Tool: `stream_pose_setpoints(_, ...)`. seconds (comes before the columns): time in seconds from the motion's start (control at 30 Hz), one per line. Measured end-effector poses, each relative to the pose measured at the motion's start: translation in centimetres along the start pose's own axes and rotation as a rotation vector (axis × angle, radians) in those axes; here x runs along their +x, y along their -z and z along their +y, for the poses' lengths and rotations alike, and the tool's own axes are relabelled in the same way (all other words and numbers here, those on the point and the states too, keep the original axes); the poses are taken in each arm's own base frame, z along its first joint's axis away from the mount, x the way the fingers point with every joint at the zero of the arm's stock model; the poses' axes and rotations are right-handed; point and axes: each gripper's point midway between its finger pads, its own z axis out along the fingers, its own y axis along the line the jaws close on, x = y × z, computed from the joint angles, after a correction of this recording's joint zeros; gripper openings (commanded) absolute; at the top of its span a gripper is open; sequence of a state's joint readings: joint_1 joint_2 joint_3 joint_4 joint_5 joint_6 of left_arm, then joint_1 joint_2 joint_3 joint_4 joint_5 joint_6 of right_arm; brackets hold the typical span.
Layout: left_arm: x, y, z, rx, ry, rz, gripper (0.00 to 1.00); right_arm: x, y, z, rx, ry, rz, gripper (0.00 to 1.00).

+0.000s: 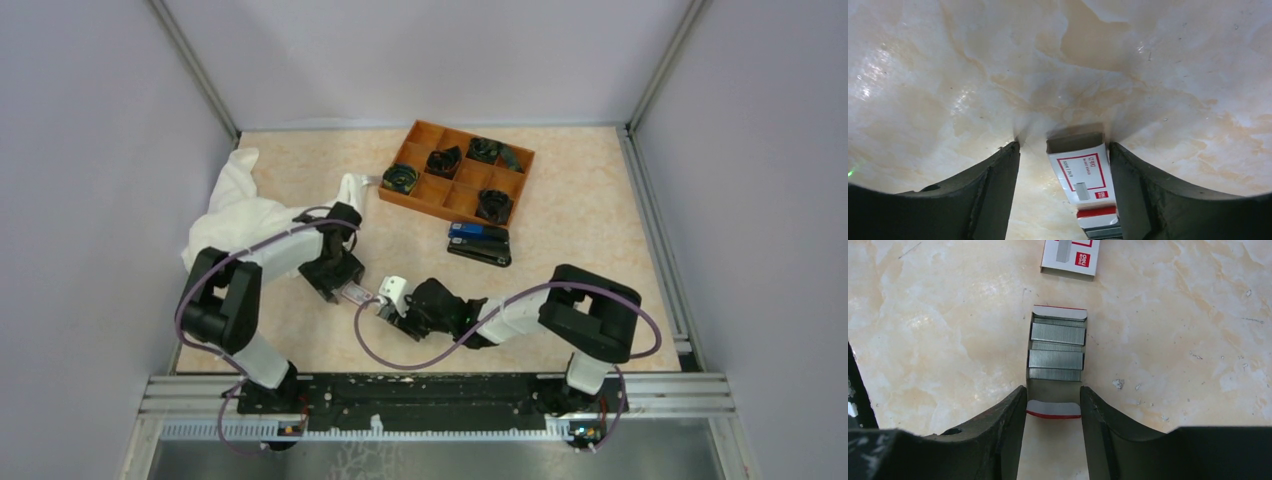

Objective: Load the staples into the stapler

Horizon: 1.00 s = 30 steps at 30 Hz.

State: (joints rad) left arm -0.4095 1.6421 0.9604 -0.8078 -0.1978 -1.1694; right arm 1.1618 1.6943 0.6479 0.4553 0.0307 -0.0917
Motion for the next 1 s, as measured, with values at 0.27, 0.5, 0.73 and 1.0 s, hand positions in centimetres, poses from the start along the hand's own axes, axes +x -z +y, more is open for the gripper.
stream_pose_setpoints(0.27, -0.3, 0.9, 0.6, 0.067, -0.066, -0.037, 0.95, 0.5, 0.4, -1.8, 0.017, -0.01, 0.022, 0.49)
stream_pose_setpoints(0.5, -1.6, 4.5, -0.9, 0.253, -0.138, -0.12, 0.99, 0.8, 0.9, -4.4, 0.076, -0.026, 0.044, 0.55)
stream_pose_setpoints(0.73, -3.4, 9.6, -2.3, 0.467, -0.255, -0.253, 0.99, 2.0, 3.4, -5.2, 0.103, -0.026, 0.157, 0.63)
stream_pose_setpoints(1.0, -5.6, 17.1, -2.8, 0.716, -0.385, -0.503, 0.99, -0.2, 7.1, -10.9, 0.289, -0.136, 0.221, 0.76)
